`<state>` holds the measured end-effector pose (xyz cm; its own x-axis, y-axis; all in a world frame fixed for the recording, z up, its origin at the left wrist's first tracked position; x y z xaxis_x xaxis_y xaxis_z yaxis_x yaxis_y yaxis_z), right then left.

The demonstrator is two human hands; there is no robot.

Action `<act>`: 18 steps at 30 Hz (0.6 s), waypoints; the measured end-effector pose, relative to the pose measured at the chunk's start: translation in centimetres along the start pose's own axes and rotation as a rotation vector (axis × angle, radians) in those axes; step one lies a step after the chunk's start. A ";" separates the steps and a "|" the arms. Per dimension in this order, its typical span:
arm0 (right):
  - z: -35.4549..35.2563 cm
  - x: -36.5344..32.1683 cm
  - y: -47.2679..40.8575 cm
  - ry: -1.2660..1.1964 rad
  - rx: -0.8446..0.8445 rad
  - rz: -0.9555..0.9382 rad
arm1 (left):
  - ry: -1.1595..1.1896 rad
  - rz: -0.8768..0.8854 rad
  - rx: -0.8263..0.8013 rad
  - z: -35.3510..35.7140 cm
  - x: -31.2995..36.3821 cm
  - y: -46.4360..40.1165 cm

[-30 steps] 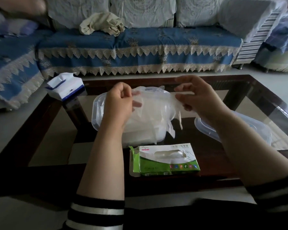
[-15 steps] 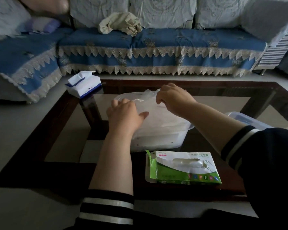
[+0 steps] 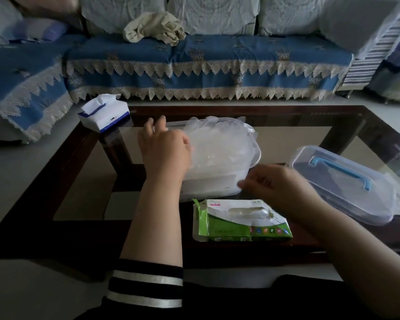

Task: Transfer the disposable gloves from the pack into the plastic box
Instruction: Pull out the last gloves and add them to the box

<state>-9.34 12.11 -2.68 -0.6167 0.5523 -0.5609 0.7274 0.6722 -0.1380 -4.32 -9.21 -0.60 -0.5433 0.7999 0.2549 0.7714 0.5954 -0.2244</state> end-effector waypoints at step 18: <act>4.4 3.9 0.5 -0.043 -0.250 0.073 | -0.039 0.351 -0.758 9.8 7.8 8.1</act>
<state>-10.03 12.42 -8.56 -0.5477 0.5860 -0.5972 0.6694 0.7351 0.1072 -5.56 2.56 -9.67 -0.2298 0.9400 0.2522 0.9043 0.1104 0.4123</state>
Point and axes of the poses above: each hand's wrist, its own y-axis away from the middle knuckle, its own z-axis out of the palm, x = y × z, the point moved 6 cm from there along -y, towards the middle knuckle, and after that the axes turned 5 degrees about -y, right-handed, at the moved point
